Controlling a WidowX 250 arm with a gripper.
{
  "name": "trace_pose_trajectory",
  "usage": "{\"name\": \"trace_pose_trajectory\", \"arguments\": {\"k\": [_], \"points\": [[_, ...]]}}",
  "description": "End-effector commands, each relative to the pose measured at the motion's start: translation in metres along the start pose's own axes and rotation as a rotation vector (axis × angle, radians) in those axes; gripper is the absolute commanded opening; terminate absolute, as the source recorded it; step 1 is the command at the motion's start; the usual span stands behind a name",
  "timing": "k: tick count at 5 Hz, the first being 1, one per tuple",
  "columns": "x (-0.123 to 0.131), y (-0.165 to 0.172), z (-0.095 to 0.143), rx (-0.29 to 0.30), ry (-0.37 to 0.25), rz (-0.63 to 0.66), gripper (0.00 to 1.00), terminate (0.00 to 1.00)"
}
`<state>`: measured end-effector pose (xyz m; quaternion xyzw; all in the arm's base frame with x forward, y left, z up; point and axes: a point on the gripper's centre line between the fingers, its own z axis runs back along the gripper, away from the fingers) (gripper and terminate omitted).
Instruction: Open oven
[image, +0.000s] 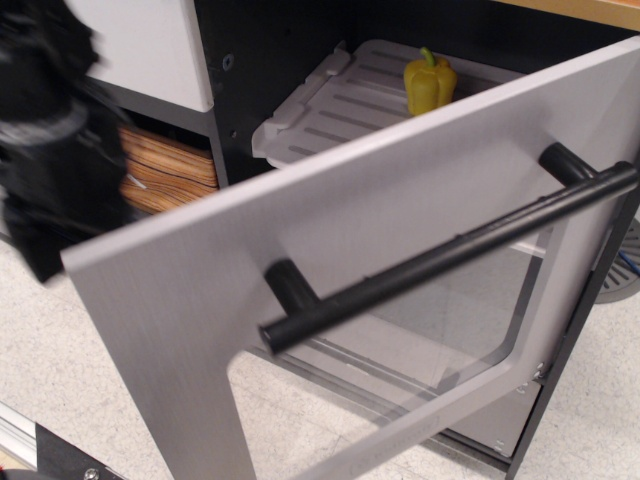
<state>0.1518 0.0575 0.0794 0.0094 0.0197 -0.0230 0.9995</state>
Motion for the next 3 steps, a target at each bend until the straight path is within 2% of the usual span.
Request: {"name": "trace_pose_trajectory", "arguments": {"k": [1, 2, 3], "points": [[-0.0044, -0.0176, 0.0215, 0.014, -0.064, -0.026, 1.0, 0.0], [-0.0044, -0.0176, 0.0215, 0.014, -0.064, -0.026, 1.0, 0.0], [-0.0044, -0.0176, 0.0215, 0.014, -0.064, -0.026, 1.0, 1.0]]}}
